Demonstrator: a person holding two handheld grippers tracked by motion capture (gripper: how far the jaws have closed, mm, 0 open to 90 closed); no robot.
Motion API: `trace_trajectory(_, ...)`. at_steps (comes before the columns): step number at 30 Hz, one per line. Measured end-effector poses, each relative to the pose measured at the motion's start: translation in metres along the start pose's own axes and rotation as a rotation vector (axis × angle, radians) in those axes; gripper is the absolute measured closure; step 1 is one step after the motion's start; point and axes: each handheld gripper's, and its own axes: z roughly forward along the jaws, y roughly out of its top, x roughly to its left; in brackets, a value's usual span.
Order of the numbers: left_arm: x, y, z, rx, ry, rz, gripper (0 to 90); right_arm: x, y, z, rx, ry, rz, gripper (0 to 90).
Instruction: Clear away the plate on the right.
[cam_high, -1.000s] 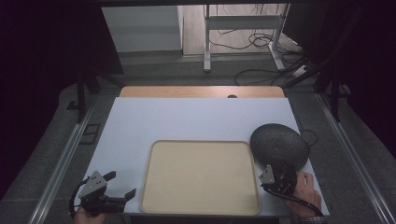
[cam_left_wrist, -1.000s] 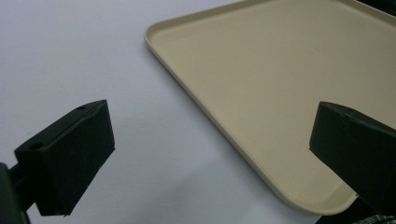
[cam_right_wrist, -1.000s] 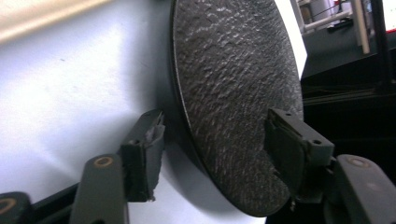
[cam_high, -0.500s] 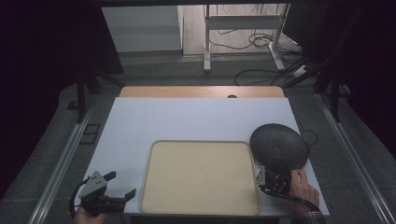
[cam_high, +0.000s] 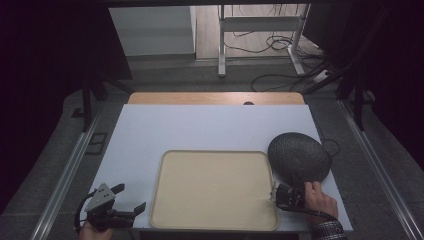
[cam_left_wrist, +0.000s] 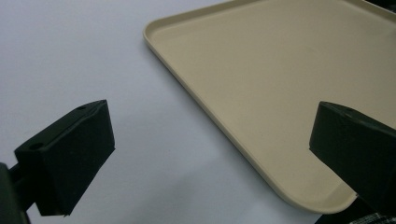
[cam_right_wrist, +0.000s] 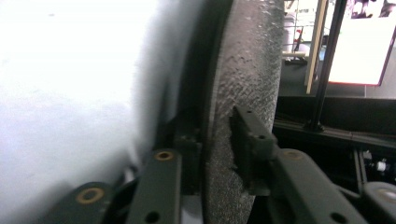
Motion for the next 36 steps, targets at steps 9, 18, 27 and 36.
trace_trajectory(9, 0.0, 0.0, 0.0, 0.004, -0.001, 0.002, 0.0, -0.003, 0.002, -0.005, -0.004, -0.043, -0.013, 84.9)
trace_trajectory(18, 0.001, 0.0, 0.0, 0.004, -0.001, 0.002, 0.0, -0.007, 0.002, -0.007, 0.003, -0.035, 0.006, 85.0)
trace_trajectory(27, 0.001, 0.0, 0.0, 0.004, -0.001, 0.001, 0.0, -0.011, 0.001, -0.011, -0.006, -0.046, 0.022, 84.6)
trace_trajectory(36, 0.001, 0.0, 0.0, 0.004, 0.002, -0.001, 0.0, -0.014, 0.003, -0.019, -0.031, -0.084, 0.018, 84.4)
